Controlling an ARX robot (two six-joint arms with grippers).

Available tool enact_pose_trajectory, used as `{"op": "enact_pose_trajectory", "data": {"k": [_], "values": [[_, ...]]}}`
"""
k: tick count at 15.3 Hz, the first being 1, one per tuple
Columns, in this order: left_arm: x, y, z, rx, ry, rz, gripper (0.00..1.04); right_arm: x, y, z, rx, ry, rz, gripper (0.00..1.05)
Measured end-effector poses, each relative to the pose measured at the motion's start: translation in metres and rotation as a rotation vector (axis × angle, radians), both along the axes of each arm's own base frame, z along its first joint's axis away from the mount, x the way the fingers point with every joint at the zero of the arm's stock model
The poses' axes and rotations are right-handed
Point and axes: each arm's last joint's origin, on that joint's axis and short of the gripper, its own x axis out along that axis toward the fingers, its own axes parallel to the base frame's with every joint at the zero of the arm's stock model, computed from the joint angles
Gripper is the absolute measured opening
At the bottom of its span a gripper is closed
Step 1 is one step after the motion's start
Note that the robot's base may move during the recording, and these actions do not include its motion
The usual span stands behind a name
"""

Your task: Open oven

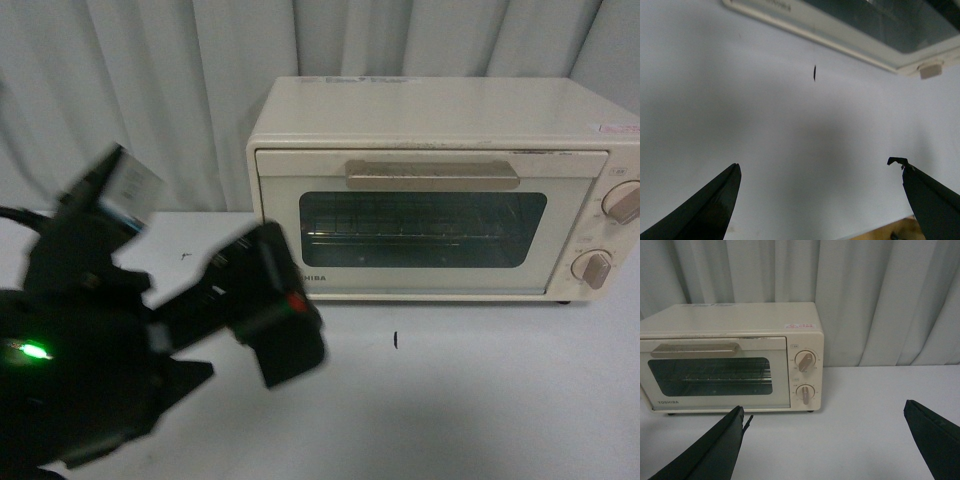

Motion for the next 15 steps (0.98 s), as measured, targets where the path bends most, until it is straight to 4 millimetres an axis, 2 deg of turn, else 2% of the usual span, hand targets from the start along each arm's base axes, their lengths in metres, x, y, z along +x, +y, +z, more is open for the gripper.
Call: {"op": "enact_pose_trajectory", "data": {"k": [1,2,3,8,11,15], "values": [[0.002,-0.036,-0.032,-0.036,0.121,-0.027,0.98,0.000,0.000,0.000,0.000,0.000,0.000,0.98],[0.017,-0.051,-0.048,-0.139,0.205,0.047,0.98,0.000,0.000,0.000,0.000,0.000,0.000,0.98],[0.021,-0.055,-0.057,-0.163,0.235,0.081,0.98,0.000,0.000,0.000,0.000,0.000,0.000,0.98],[0.037,-0.049,-0.084,-0.191,0.283,0.273,0.98,0.000,0.000,0.000,0.000,0.000,0.000,0.98],[0.047,-0.048,-0.087,-0.220,0.286,0.343,0.98,0.000,0.000,0.000,0.000,0.000,0.000,0.98],[0.048,-0.049,-0.087,-0.231,0.295,0.335,0.98,0.000,0.000,0.000,0.000,0.000,0.000,0.98]]}}
